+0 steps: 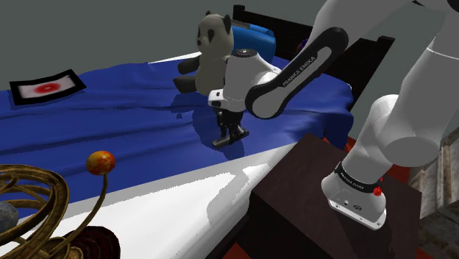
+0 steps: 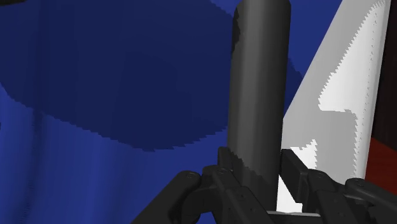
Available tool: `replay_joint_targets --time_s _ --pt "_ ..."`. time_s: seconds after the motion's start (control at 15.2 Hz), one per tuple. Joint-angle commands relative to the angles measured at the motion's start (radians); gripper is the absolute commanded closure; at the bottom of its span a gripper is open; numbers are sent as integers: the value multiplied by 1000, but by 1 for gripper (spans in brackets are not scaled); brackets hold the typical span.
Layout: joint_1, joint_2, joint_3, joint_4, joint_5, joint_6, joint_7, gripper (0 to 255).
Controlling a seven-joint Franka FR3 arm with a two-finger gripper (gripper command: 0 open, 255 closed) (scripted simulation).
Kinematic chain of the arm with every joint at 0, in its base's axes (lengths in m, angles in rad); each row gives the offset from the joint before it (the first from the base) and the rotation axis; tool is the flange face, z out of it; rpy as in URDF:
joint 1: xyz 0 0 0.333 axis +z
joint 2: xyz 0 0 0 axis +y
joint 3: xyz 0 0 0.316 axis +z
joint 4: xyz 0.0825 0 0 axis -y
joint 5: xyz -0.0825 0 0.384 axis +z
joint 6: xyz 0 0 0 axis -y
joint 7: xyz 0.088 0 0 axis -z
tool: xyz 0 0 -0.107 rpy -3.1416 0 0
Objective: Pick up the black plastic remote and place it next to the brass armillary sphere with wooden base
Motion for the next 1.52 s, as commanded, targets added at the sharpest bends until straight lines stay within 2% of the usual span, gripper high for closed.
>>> replay_joint_targets --time_s 0.0,1.45 --pt "0 -28 1 2 10 -30 -8 255" --pt "9 -244 -6 113 60 -355 -52 255"
